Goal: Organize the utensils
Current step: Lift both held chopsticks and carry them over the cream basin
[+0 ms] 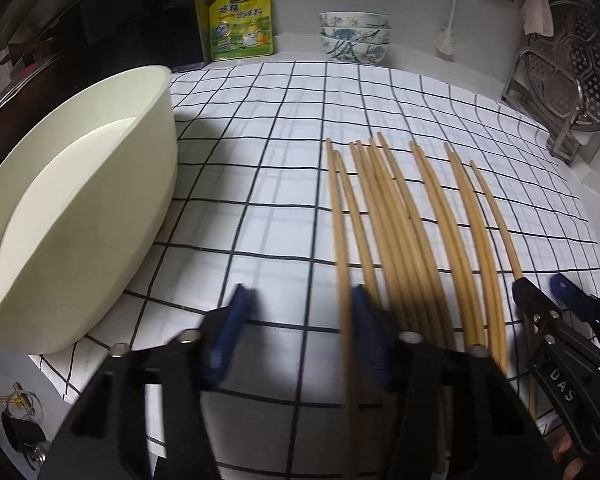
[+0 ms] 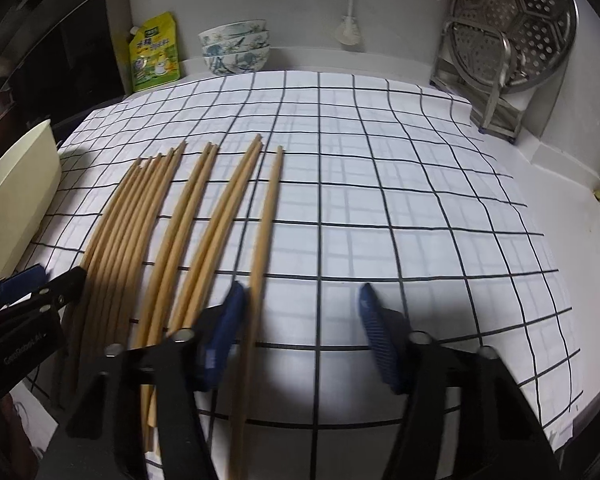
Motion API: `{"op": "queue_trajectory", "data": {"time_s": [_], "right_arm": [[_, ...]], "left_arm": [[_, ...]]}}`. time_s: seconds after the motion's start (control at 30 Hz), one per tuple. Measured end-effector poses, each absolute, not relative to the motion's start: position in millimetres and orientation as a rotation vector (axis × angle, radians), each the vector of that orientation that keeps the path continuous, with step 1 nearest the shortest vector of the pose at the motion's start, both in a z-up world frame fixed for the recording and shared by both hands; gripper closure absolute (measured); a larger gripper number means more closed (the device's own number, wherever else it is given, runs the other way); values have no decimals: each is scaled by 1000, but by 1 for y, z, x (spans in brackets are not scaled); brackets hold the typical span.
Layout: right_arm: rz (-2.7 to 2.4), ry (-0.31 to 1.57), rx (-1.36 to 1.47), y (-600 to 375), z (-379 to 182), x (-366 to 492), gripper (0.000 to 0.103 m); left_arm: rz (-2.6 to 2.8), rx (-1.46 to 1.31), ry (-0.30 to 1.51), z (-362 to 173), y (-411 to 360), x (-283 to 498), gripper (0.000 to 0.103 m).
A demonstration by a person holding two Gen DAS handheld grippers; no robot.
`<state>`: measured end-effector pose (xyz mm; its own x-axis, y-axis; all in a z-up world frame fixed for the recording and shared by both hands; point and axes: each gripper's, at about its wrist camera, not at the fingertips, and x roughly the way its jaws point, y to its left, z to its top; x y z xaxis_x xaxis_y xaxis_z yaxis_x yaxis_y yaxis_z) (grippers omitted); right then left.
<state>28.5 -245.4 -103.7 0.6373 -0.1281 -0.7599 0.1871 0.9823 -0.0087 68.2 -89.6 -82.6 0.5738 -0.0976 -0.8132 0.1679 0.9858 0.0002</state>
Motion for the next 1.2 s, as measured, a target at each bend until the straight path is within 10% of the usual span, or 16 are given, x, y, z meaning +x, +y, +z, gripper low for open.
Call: {"op": "queue_trajectory", "data": {"time_s": [0.1,0.67,1.2], "right_arm": [[-166,861,64,-243,-103,28,97],[-9,691,233,-225,-39,13,97],[396,765,154,-18,-9,130,97]], "left_arm": [[-186,71,953,-81,-92,66,96],[-271,-15,827,-13,-60,56,96],[12,-84,739,15,120,100,96]]}}
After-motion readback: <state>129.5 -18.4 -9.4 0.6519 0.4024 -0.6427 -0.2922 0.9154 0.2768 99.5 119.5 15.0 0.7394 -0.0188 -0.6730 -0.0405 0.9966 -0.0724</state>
